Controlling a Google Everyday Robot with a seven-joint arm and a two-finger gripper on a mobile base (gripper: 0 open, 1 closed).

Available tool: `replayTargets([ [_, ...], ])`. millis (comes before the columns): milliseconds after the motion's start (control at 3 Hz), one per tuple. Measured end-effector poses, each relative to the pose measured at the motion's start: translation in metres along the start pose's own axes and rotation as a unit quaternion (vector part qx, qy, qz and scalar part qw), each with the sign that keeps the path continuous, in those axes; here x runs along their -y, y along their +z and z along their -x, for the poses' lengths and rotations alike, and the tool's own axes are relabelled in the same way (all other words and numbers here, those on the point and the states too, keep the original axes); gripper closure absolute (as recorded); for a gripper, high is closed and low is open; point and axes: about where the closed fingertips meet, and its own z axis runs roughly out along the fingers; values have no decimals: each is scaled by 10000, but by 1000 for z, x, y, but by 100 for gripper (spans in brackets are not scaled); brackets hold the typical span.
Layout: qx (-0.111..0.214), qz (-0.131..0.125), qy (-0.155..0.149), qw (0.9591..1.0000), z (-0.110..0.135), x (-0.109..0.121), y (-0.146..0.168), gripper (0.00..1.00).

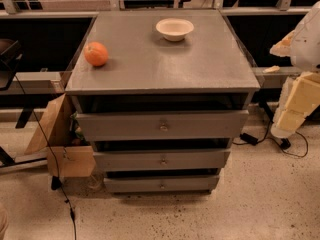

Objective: Open middle drawer

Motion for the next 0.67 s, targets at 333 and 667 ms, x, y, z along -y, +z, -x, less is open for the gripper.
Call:
replayTargets([
  [333,0,0,0,10000,0,0,0,0],
  [667,131,32,-21,9999,-1,-10,24,0],
])
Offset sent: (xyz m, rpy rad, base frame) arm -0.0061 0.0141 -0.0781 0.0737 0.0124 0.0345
